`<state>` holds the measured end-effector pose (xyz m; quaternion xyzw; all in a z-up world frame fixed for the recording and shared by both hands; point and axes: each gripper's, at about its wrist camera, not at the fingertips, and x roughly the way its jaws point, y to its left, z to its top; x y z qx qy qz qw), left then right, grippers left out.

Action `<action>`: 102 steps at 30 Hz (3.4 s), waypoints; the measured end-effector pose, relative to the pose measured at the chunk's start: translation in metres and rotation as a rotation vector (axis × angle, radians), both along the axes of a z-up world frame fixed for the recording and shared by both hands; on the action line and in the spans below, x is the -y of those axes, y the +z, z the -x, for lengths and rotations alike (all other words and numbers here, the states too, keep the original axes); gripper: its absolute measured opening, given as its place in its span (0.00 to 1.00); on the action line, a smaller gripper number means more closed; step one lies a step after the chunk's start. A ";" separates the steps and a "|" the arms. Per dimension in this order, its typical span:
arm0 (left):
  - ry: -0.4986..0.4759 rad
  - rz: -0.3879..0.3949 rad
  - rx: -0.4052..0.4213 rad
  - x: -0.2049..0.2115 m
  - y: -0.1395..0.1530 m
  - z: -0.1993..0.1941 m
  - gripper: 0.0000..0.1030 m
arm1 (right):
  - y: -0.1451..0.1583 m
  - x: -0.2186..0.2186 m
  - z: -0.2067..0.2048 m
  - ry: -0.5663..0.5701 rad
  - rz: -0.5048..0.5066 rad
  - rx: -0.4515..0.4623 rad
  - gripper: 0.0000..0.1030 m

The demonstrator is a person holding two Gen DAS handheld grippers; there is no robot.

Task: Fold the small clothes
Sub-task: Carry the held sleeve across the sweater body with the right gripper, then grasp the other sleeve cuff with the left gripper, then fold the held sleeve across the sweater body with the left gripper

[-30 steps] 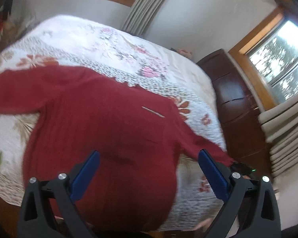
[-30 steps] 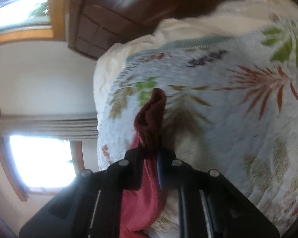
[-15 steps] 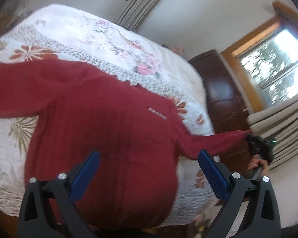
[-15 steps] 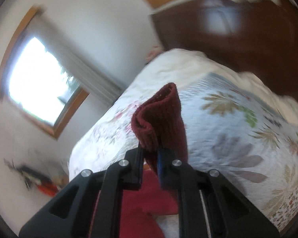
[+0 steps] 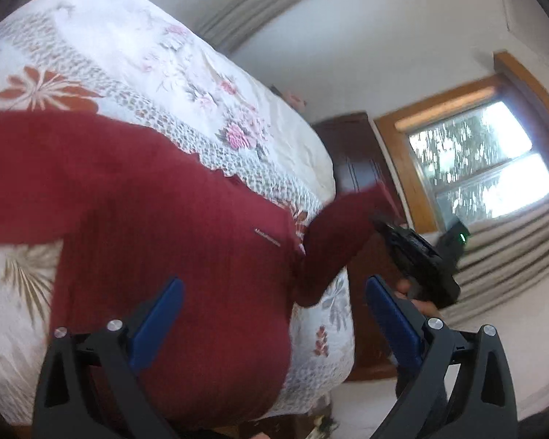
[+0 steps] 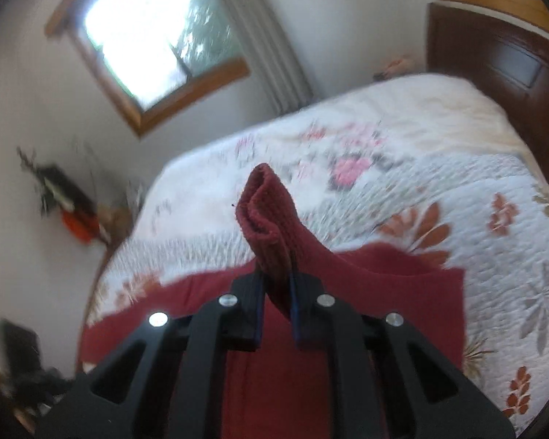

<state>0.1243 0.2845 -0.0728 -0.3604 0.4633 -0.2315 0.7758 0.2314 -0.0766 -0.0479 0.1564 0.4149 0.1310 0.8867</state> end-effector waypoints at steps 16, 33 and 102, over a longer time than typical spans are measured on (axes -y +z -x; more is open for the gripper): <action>-0.102 0.243 -0.218 0.007 -0.080 -0.101 0.97 | -0.138 -0.148 0.031 0.226 0.313 -0.203 0.35; -0.207 0.109 -0.452 0.092 -0.164 -0.152 0.96 | -0.127 -0.021 0.166 -0.103 0.002 -0.386 0.52; 0.729 0.014 -0.188 -0.264 -0.099 0.081 0.94 | -0.094 -0.085 0.155 0.129 -0.063 -0.375 0.64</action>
